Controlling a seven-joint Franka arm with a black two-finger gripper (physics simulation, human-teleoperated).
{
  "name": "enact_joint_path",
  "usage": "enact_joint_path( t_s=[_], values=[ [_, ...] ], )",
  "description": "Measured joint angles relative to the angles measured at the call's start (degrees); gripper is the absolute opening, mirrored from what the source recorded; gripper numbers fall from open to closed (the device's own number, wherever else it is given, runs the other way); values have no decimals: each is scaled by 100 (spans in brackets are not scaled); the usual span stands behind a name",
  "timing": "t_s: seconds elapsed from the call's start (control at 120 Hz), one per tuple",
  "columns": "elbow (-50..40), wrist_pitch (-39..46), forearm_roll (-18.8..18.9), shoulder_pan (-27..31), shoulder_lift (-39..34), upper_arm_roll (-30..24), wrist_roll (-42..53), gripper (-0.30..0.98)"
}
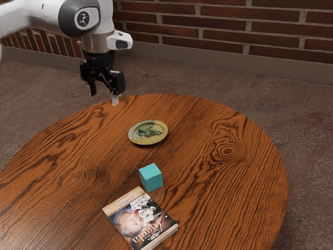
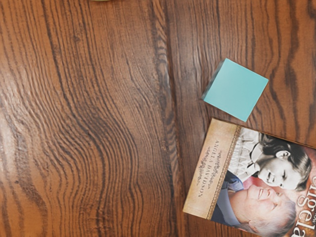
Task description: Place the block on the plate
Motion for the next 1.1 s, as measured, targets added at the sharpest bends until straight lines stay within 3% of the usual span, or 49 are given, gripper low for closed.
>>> enact_joint_path(
  t_s=[0.2,0.283,0.433,0.592,0.7,0.85,0.967,1.1],
  values=[
    [17,46,-2,-94,88,53,54,69],
    [24,191,-15,-187,311,435,137,68],
    [20,673,-220,195,943,986,431,69],
    [-286,1406,-429,304,1303,201,674,68],
    [-648,1930,-485,438,1264,-28,936,69],
    [-1080,2560,-502,826,1303,-643,1269,69],
    [-1463,2996,-480,872,1295,-820,1472,69],
    [-1701,3333,-454,889,1282,-1372,1622,69]
  ],
)
